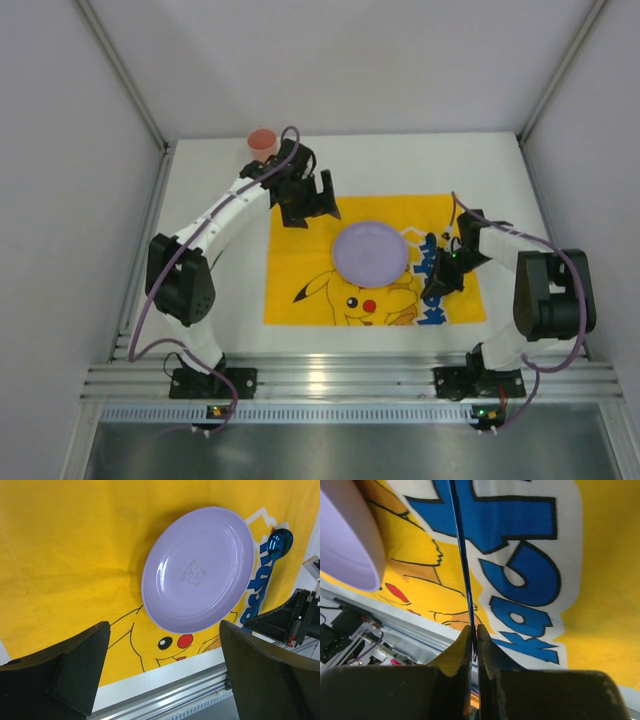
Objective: Set the dinner table for one person
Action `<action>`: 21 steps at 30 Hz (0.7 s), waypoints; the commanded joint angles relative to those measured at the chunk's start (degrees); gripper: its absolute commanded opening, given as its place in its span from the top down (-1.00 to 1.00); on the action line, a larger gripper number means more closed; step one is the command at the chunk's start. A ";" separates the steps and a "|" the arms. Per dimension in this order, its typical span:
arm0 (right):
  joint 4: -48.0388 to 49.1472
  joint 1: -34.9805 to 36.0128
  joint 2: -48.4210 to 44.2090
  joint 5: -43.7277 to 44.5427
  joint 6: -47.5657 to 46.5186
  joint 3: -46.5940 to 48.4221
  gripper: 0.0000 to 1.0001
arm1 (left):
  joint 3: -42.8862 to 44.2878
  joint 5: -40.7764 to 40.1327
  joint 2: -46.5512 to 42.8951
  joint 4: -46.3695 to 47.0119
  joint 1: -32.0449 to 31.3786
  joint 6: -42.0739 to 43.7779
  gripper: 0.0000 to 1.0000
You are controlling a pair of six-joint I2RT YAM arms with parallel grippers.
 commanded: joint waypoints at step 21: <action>-9.04 4.28 -1.84 6.31 -3.37 11.22 1.00 | -4.40 3.01 -3.27 4.40 3.15 1.54 -0.87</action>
